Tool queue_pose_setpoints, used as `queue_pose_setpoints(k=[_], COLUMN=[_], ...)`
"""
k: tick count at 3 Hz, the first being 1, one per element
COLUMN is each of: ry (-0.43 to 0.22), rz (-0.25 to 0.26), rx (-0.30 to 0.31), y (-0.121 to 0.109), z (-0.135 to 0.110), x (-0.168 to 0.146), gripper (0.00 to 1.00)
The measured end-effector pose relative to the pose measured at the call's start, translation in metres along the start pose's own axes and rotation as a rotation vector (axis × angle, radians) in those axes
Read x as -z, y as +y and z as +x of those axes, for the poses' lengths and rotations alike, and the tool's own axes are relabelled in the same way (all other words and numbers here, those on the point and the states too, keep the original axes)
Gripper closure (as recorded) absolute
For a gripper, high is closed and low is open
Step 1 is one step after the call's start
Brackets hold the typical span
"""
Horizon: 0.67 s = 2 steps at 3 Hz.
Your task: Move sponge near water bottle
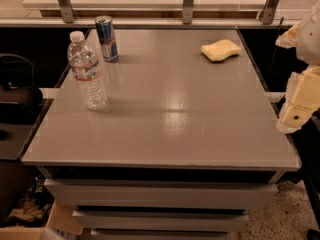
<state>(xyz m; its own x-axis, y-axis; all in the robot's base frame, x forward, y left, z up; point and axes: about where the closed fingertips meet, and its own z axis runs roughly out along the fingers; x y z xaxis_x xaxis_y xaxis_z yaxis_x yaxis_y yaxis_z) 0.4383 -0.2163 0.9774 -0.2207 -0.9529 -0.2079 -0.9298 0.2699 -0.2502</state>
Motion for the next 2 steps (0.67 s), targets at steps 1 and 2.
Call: queue_pose_setpoints(k=[1, 2], ry=[0.000, -0.019], rz=[0.000, 0.019], rx=[0.000, -0.012], y=[0.0000, -0.0063], z=[0.0000, -0.0012], x=[0.0000, 0.0022], gripper=[0.00, 0.00])
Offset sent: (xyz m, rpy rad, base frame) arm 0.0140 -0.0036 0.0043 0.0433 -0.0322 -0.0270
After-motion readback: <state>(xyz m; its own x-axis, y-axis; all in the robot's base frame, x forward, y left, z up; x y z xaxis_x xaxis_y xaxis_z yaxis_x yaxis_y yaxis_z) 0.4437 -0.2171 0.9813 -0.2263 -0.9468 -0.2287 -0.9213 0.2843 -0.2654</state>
